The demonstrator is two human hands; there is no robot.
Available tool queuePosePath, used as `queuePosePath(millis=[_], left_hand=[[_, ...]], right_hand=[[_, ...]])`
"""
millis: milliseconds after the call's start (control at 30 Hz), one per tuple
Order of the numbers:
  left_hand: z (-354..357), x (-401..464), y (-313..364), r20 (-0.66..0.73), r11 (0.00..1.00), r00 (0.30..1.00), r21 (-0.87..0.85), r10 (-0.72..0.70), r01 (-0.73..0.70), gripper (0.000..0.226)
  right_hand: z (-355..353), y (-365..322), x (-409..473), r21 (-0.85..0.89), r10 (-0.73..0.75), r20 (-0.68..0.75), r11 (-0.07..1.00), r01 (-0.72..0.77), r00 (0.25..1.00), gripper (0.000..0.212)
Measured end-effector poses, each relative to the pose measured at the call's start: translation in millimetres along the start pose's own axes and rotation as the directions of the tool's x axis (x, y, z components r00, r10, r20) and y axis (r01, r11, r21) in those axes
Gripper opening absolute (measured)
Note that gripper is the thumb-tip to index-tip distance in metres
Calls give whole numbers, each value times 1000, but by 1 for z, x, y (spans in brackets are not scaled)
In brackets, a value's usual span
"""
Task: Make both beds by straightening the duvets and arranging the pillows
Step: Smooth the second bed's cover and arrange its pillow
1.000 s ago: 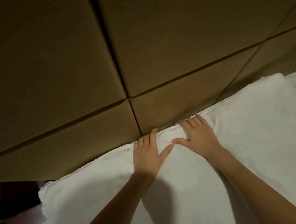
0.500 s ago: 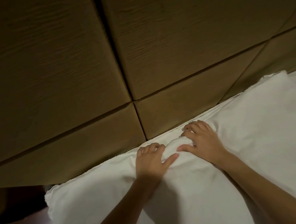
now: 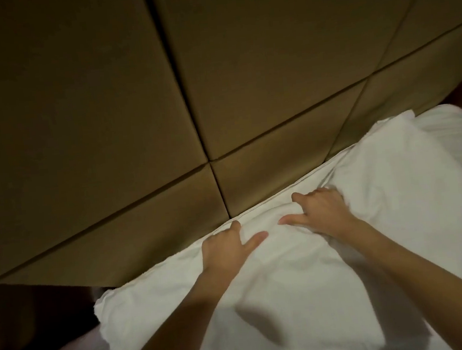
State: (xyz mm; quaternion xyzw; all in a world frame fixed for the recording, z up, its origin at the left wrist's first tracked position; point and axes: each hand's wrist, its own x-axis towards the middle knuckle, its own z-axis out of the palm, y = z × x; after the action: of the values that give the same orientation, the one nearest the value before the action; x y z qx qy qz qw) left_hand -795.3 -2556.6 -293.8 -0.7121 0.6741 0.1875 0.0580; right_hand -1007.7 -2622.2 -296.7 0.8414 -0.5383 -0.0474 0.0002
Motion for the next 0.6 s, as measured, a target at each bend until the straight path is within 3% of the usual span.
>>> queuePosePath(millis=[133,300,500,600], left_hand=[[-26,-43,5,-25,999,999,-39,31,-32,68],[-61,-104,25,-77,986,989,-97,125,-132,70],[-81,-210,43,-111,944,955,-157,275,-290,68],[-82,-268,49,-151,907,920,-169,362,-384,63]], right_hand=[[-51,-3,-29,20,-29,-26,999,30,999,69],[-120,-6,-93,86,-6,-45,996,10,999,62],[-186,-32,-212,92,131,-58,988,-125,990,66],[-218,-58,-283,56,196,-59,980,-193,979,84]])
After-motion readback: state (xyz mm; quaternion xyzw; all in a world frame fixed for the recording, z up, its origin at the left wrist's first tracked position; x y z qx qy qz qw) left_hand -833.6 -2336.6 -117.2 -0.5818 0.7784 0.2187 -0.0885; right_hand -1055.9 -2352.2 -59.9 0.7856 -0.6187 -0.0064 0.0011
